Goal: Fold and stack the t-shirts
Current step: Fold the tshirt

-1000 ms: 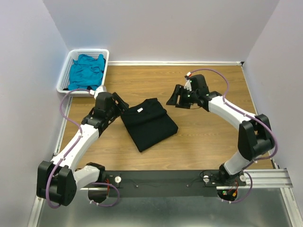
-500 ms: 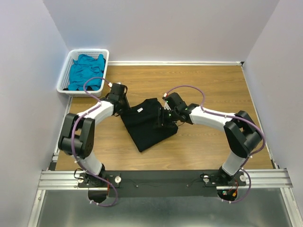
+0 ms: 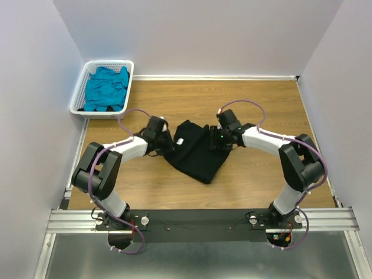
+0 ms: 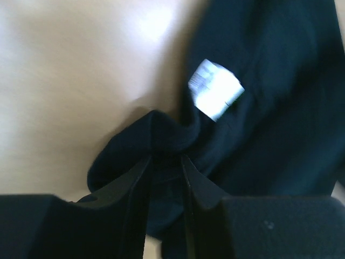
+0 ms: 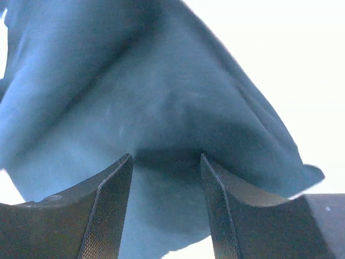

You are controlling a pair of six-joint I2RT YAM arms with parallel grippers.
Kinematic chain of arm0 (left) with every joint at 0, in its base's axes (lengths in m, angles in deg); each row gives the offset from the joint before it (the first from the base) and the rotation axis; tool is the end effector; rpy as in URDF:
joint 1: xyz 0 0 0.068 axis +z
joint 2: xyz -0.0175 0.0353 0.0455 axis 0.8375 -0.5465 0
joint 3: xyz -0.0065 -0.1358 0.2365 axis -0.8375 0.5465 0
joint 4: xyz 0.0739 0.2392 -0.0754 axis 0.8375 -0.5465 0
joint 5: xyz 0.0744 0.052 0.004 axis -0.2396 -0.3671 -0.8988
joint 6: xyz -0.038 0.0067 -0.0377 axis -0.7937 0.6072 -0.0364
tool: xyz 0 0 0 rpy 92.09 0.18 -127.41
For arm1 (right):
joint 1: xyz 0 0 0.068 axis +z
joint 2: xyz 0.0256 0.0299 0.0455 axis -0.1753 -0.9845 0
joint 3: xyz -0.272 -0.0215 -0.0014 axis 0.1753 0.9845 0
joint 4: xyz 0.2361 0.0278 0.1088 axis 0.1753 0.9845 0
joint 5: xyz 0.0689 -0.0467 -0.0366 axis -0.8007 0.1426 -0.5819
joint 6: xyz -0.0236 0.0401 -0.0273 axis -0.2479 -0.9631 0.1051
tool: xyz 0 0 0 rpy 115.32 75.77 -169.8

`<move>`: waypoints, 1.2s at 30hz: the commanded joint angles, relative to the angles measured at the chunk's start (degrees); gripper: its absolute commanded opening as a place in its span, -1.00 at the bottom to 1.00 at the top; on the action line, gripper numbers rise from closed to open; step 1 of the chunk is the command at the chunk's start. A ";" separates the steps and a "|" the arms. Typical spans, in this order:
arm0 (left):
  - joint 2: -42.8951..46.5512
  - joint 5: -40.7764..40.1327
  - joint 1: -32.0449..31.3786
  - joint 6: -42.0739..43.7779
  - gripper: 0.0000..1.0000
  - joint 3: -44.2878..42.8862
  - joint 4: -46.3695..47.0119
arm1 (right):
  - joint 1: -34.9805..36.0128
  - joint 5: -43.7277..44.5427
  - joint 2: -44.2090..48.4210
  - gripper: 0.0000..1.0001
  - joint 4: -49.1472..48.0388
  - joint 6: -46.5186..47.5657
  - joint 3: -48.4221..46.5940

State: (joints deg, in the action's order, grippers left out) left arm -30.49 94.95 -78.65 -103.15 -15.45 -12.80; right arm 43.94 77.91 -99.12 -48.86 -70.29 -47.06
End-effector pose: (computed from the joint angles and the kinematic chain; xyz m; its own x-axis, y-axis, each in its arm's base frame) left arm 0.2914 -0.1227 0.1535 -0.8705 -0.3238 -0.3707 -0.1195 0.8697 -0.4789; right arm 0.2848 0.1944 0.1694 -0.9002 -0.0216 -0.4350 -0.1768 0.9308 0.3198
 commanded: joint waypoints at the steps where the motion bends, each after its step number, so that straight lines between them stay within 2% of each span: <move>1: 2.01 8.81 -9.05 -5.31 -0.28 5.84 -3.94 | -5.97 12.65 0.91 0.23 5.07 12.56 -1.74; 5: 5.61 10.94 -15.39 -9.53 -0.25 6.20 -3.41 | -7.04 16.35 1.35 0.26 6.30 19.42 -5.70; 8: 9.74 11.64 -17.85 -12.25 -0.06 6.11 -3.50 | -7.04 14.78 2.23 0.29 10.15 19.88 -10.77; 13: 18.53 2.18 -17.16 -15.60 0.32 6.20 -5.78 | -5.20 4.95 6.71 0.41 14.03 11.02 -13.79; 17: 17.84 -0.40 -13.48 -14.55 0.40 5.41 -5.88 | -0.91 2.74 7.42 0.46 14.21 1.61 -12.30; 19: 15.74 -0.66 -11.89 -13.50 0.43 4.97 -5.18 | 1.74 4.30 6.46 0.48 14.30 -2.35 -12.12; 20: 14.77 -1.10 -11.36 -12.36 0.43 4.53 -4.74 | 4.45 6.40 4.97 0.49 14.30 -3.23 -12.29; 26: 7.12 -0.84 -10.12 -8.66 0.34 0.40 -3.86 | 10.18 12.65 -0.66 0.47 14.30 -10.00 -14.14; 33: 1.41 -0.66 -10.04 -7.87 0.19 -1.36 -2.10 | 12.03 14.07 -6.11 0.34 14.39 -11.23 -15.64; 36: -0.52 -0.14 -10.12 -7.60 0.14 -1.45 -1.31 | 12.30 15.47 -7.17 0.22 14.47 -11.41 -15.37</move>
State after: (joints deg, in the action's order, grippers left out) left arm -28.57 95.84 -88.71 -112.15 -15.82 -15.49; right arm 55.46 89.34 -104.87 -35.89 -79.69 -60.72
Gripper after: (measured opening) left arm 0.581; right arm 0.642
